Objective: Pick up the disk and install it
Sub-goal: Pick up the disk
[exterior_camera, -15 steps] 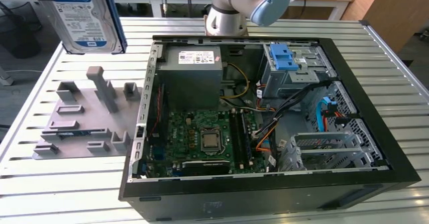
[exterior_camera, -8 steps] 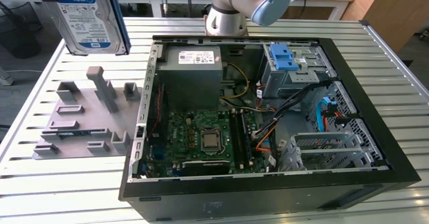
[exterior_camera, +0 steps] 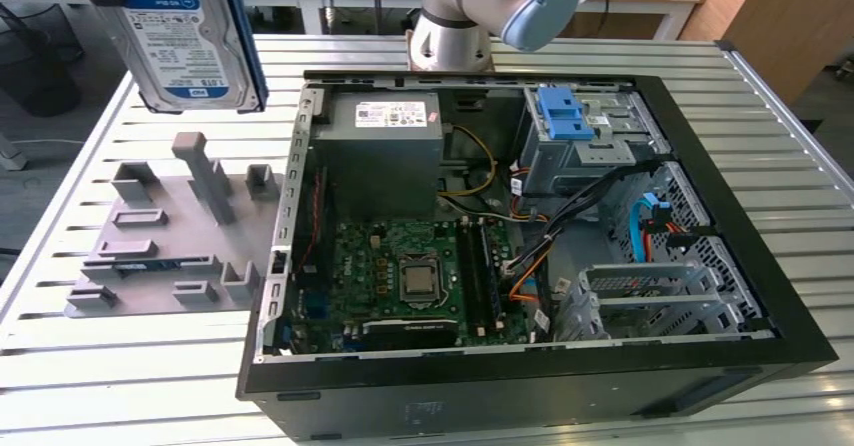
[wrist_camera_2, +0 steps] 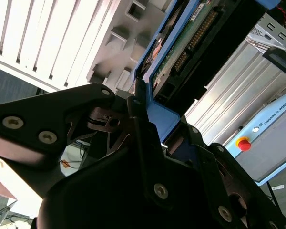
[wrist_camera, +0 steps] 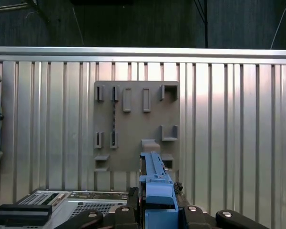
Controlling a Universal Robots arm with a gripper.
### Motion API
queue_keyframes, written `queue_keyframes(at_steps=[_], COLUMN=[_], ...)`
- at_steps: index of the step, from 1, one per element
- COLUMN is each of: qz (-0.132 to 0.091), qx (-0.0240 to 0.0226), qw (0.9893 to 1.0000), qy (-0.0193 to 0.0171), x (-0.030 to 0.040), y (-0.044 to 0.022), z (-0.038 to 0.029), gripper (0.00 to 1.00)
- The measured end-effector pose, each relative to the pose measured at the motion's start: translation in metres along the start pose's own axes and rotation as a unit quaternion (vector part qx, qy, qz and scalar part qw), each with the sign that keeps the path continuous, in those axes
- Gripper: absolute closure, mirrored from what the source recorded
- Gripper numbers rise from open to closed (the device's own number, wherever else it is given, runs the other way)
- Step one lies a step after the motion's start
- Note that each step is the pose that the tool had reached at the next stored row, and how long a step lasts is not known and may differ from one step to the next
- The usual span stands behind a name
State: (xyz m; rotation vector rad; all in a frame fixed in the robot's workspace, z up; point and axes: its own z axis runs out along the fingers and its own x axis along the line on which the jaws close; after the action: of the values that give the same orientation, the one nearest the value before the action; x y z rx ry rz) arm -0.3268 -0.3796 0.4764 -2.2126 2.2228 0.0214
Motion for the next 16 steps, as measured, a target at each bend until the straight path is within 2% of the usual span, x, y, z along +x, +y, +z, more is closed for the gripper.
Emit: queue_keyframes(at_steps=[5,6,12,13,16], qz=[0.000,0.000,0.000,0.000,0.000], qx=[0.0000,0.0000,-0.0001,-0.0002,-0.0002], qw=[1.0000,1.0000,1.0000,1.0000,1.0000], qy=[0.0000,0.0000,0.0000,0.0000,0.0000], x=[0.0022,0.0041,0.0067,0.0089,0.0102], y=[-0.0044,-0.0080,-0.0131,-0.0174,-0.0199], z=[0.0000,-0.0001,-0.0002,-0.0002,-0.0002], gripper=[0.64,0.64,0.64,0.64,0.64])
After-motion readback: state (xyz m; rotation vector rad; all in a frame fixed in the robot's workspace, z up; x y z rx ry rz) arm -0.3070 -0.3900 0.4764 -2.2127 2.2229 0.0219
